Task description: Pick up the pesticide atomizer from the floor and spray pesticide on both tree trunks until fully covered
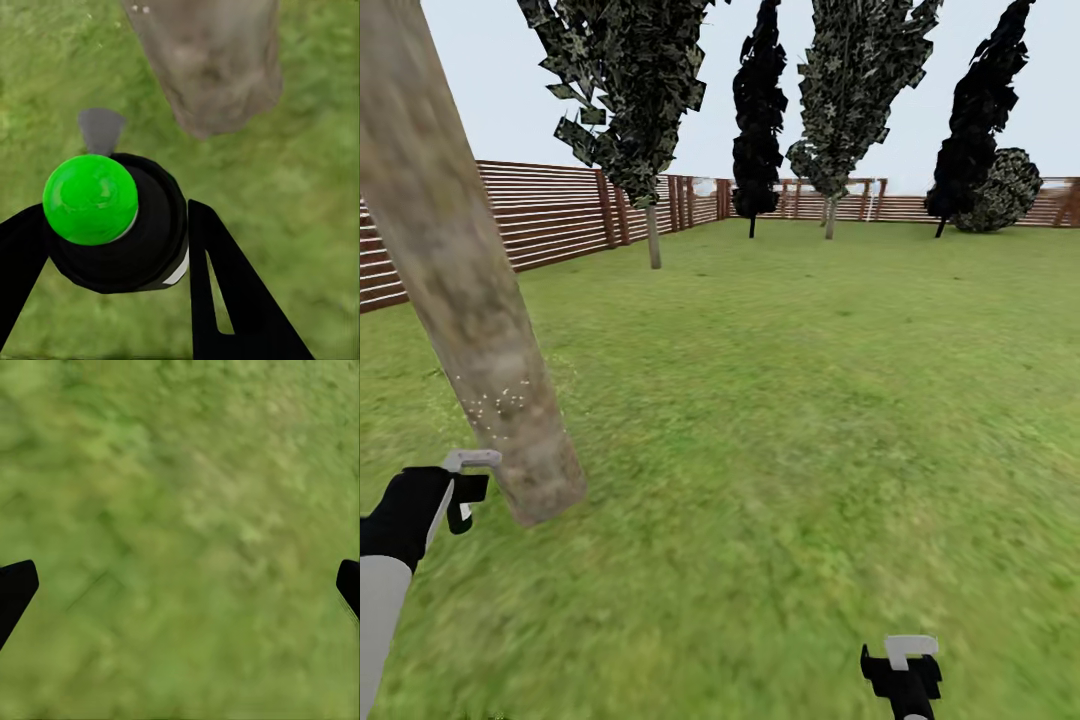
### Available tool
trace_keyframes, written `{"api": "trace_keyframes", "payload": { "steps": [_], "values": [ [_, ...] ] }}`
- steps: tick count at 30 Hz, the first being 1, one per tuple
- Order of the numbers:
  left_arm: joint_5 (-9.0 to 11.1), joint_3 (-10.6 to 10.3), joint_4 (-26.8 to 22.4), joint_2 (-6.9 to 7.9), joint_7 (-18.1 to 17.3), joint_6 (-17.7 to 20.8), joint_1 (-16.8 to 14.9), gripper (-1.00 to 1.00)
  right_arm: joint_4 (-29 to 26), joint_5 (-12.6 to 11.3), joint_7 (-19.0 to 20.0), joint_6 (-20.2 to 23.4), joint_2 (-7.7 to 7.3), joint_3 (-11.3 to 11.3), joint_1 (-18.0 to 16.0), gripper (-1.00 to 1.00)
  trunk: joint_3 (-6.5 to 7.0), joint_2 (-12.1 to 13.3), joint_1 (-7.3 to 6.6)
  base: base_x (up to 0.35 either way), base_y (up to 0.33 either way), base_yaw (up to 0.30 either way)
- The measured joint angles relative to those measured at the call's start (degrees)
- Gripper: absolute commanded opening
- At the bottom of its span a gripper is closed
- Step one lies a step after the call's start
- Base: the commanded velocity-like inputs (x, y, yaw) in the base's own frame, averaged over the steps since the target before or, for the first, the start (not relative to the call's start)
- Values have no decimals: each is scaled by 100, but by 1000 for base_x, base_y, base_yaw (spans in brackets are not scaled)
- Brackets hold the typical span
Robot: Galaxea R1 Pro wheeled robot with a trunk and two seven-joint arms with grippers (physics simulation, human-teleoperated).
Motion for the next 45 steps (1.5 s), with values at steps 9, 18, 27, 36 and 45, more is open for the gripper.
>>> {"api": "trace_keyframes", "payload": {
  "steps": [9, 18, 27, 36, 45],
  "values": [
    [-47, 122, 59, 12, 116, -6, 59, -100, 0, 0, 0, 0, 0, 2, 0, 100, 0, 0, -1, 179, -242, 118],
    [-24, 161, 64, -50, 660, -3, 63, -100, -1, 0, 1, -8, 0, -5, 1, 100, 0, 0, -1, 194, -234, 179],
    [-31, 160, 65, -118, 668, -12, 63, -100, -1, 0, 1, -1, -1, -5, 1, 100, 0, 0, -1, 206, -227, 2],
    [-46, 190, 84, -118, 670, -29, 127, -100, 0, 0, 2, -3, 0, 1, 0, 100, 0, 0, 0, 209, -129, 228],
    [-10, 186, 92, -178, 670, -74, 430, -100, -1, 0, 1, -1, -1, -7, 1, 100, 0, 0, -1, 110, -75, 19]
  ]
}}
